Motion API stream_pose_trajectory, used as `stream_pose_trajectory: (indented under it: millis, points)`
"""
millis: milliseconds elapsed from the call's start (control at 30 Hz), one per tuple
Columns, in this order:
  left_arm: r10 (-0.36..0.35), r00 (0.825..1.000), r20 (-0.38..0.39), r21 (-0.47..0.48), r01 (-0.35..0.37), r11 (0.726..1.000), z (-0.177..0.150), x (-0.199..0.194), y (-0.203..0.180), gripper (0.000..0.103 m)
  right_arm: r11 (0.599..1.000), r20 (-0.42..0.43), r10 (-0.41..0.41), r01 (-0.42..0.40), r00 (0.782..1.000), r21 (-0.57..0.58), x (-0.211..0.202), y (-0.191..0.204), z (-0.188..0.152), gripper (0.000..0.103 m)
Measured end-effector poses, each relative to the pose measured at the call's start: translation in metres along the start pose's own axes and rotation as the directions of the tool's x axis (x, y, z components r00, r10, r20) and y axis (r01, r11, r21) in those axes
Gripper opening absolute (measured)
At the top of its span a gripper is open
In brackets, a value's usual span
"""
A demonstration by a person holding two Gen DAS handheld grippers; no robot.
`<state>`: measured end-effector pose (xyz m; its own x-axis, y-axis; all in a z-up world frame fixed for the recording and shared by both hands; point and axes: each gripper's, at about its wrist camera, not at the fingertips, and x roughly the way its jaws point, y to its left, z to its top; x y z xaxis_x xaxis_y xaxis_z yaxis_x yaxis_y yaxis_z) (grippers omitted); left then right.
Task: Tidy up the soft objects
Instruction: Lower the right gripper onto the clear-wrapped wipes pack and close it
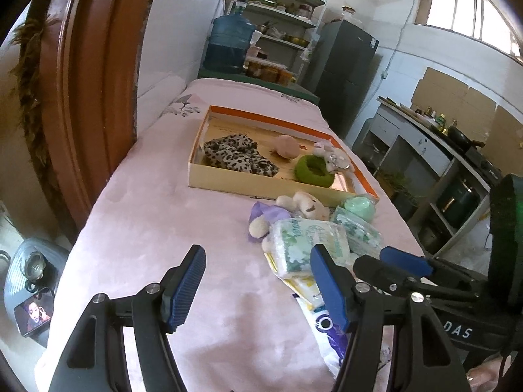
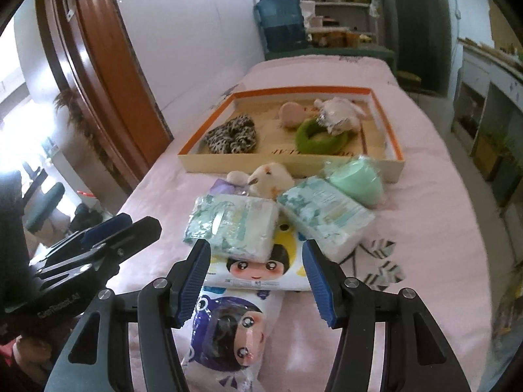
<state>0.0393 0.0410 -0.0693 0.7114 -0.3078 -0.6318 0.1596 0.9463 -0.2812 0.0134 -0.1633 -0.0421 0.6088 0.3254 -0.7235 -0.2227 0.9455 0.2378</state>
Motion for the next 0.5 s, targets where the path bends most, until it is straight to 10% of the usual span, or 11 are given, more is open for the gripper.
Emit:
stream_pose_trajectory:
  millis: [133, 500]
  points:
    - [0.016, 1.0, 0.018, -0.01, -0.015, 1.0, 0.003, -0.002, 0.006, 0.066, 1.0, -0.017, 0.023, -0.022, 1.0, 0.013, 0.014, 0.0, 0.005, 0.075]
    - [0.03, 0.999, 0.02, -0.036, -0.029, 0.999, 0.007, 0.002, 0.022, 0.066, 0.991, -0.07, 0.109, -0.103, 0.992, 0.08, 0.054, -0.003, 0.015, 0.075]
